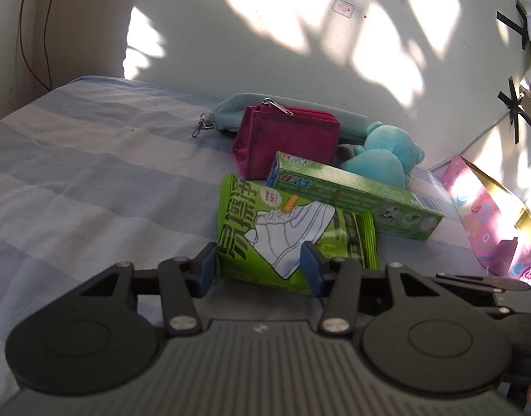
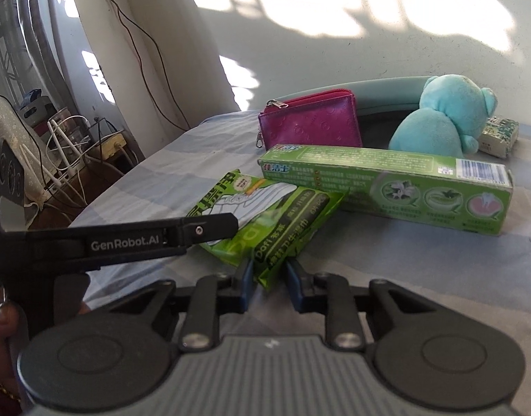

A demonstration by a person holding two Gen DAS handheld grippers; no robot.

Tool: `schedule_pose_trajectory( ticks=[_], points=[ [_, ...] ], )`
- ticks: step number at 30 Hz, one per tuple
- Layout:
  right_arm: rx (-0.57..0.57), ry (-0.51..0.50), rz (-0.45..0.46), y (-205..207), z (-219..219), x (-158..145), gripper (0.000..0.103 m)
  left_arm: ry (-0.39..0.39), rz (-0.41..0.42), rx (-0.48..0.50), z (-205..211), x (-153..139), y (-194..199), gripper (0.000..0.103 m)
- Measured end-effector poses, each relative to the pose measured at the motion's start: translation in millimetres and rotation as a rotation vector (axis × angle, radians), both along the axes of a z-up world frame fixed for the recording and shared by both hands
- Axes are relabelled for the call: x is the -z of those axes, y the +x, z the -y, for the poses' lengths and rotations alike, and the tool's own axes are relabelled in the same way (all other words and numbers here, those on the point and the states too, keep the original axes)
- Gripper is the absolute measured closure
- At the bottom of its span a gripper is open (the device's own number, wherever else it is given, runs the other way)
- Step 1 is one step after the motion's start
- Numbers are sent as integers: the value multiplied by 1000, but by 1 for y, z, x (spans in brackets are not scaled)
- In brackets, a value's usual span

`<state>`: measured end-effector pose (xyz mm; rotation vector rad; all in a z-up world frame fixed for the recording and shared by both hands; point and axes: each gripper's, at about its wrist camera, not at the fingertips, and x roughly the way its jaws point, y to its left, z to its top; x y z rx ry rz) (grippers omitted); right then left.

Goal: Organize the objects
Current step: 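Grasp the green wipes pack with the left tool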

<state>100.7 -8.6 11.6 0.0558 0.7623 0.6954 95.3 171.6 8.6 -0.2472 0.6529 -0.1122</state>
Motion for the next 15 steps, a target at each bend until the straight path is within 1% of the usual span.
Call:
schedule_pose_trajectory(
  ticks=[3,7,11,15],
  points=[
    [34,-35,12,-12,22,-2,83,-22,-12,79,21,3,-10,49],
    [83,-71,20,-36,67,-6,83,-15,-16,180,62,4,-25,49],
    [176,-129,60,-59,111,-13,83,-22,-33,314,110,5,-32,49],
    [270,-139,66,-80,160,-15,82,20,-36,445,157,3,-38,49]
  ],
)
